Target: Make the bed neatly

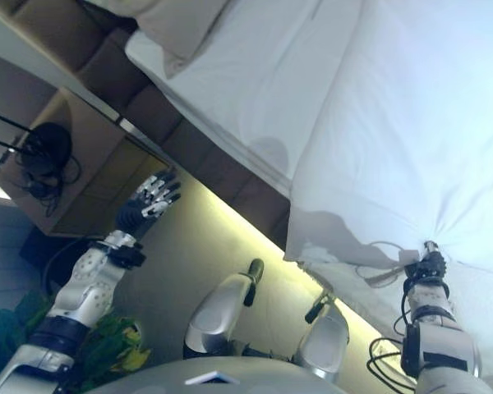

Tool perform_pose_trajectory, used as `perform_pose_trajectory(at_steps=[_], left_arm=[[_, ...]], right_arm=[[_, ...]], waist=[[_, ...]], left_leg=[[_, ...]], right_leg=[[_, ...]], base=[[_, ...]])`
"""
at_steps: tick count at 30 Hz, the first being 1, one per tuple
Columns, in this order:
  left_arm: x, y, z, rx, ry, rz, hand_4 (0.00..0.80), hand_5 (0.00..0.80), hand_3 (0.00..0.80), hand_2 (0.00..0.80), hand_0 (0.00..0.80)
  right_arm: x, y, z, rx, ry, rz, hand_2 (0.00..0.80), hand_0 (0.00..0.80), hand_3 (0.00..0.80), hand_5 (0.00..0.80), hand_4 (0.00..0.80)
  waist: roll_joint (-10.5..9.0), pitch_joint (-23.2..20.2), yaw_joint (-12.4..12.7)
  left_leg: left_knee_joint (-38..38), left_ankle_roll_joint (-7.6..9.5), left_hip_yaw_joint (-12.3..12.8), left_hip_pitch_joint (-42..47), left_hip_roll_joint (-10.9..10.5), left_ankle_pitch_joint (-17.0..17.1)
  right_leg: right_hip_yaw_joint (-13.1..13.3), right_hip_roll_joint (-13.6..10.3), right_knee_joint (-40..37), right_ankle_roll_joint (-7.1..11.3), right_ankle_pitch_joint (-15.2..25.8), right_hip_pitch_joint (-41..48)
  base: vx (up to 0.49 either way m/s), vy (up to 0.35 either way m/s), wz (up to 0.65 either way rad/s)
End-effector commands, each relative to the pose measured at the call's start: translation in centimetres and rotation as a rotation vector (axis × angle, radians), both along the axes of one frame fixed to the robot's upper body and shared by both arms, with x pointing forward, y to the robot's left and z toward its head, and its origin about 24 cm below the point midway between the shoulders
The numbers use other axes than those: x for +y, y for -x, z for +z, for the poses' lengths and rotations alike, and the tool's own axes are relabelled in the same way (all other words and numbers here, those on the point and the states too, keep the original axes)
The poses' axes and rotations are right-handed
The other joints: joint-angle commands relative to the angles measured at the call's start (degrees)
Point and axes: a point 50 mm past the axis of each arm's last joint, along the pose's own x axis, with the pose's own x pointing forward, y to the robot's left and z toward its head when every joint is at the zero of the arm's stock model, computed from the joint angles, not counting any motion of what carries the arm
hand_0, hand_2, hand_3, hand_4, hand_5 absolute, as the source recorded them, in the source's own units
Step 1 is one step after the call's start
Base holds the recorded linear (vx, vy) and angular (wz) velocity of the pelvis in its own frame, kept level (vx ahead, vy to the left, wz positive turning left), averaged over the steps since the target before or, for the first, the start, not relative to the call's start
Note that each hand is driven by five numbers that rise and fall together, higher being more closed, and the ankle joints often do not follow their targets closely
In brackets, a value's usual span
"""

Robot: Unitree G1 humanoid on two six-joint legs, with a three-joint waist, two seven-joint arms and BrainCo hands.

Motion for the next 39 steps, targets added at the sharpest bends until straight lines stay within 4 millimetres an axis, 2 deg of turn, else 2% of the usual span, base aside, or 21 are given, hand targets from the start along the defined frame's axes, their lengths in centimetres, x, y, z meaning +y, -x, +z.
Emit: perform_pose_trajectory(at_steps=[1, 10, 14, 26, 34, 36, 39], left_arm=[[-0.1, -0.1, 1.0, -0.060, -0.022, -0.028, 0.000, 0.000, 0.000, 0.000, 0.000], [-0.5, 1.1, -0.6, 0.021, -0.022, -0.051, 0.000, 0.000, 0.000, 0.000, 0.000], [-0.4, 1.8, -1.5, 0.066, -0.033, -0.056, 0.000, 0.000, 0.000, 0.000, 0.000], [0.5, 3.3, -2.7, 0.124, -0.045, -0.062, 0.000, 0.000, 0.000, 0.000, 0.000], [0.8, 3.7, -3.0, 0.135, -0.043, -0.064, 0.000, 0.000, 0.000, 0.000, 0.000], [0.8, 3.8, -3.0, 0.135, -0.036, -0.065, 0.000, 0.000, 0.000, 0.000, 0.000], [0.6, 3.9, -3.2, 0.137, -0.028, -0.069, 0.000, 0.000, 0.000, 0.000, 0.000]], right_arm=[[2.6, -1.8, -0.2, -0.081, 0.011, 0.116, 0.800, 0.800, 0.800, 0.800, 0.800], [4.2, -3.4, 0.5, 0.013, 0.166, 0.215, 0.800, 0.800, 0.800, 0.800, 0.800], [6.3, -5.2, 1.2, 0.043, 0.222, 0.295, 0.800, 0.800, 0.800, 0.800, 0.800], [11.9, -8.2, 1.8, 0.096, 0.316, 0.498, 0.800, 0.800, 0.800, 0.800, 0.800], [16.0, -9.3, 1.7, 0.173, 0.451, 0.717, 0.800, 0.800, 0.800, 0.800, 0.800], [17.2, -9.4, 1.5, 0.180, 0.466, 0.776, 0.800, 0.800, 0.800, 0.800, 0.800], [18.9, -10.1, 1.8, 0.171, 0.474, 0.828, 0.800, 0.800, 0.800, 0.800, 0.800]], waist=[[-0.90, -2.04, 2.29], [-2.13, -6.91, 4.26], [-3.30, -9.38, 5.90], [-4.90, -12.91, 9.08], [-5.52, -13.30, 11.47], [-5.42, -13.45, 12.34], [-5.26, -13.36, 13.52]], left_leg=[[-8.72, -0.57, -1.20, 0.34, 1.30, 7.50], [-12.46, -1.33, -1.92, 6.36, 2.31, 7.89], [-14.11, -1.50, -2.33, 9.50, 2.74, 8.02], [-18.62, -1.44, -3.06, 15.23, 3.01, 8.97], [-18.25, -1.12, -4.87, 15.81, 2.23, 8.86], [-18.46, -1.45, -5.65, 16.73, 2.44, 7.80], [-18.37, -1.43, -7.00, 16.84, 2.02, 7.92]], right_leg=[[0.94, -2.05, 0.03, 3.38, -0.80, 5.15], [-1.42, -1.55, -2.18, 3.68, -1.73, 11.60], [-2.80, -1.51, -3.13, 3.61, -1.76, 14.86], [-5.83, -1.59, -5.66, 3.69, -0.96, 20.73], [-7.49, -2.47, -5.15, 3.40, -0.71, 22.08], [-7.15, -2.17, -4.92, 3.82, -2.01, 23.15], [-7.80, -2.56, -4.55, 3.78, -1.80, 23.82]], base=[[0.121, 0.018, 0.04], [0.128, 0.038, 0.09], [0.167, 0.055, 0.20], [0.095, 0.071, 0.20], [0.053, 0.061, 0.13], [0.105, 0.038, 0.16], [0.059, 0.069, 0.14]])
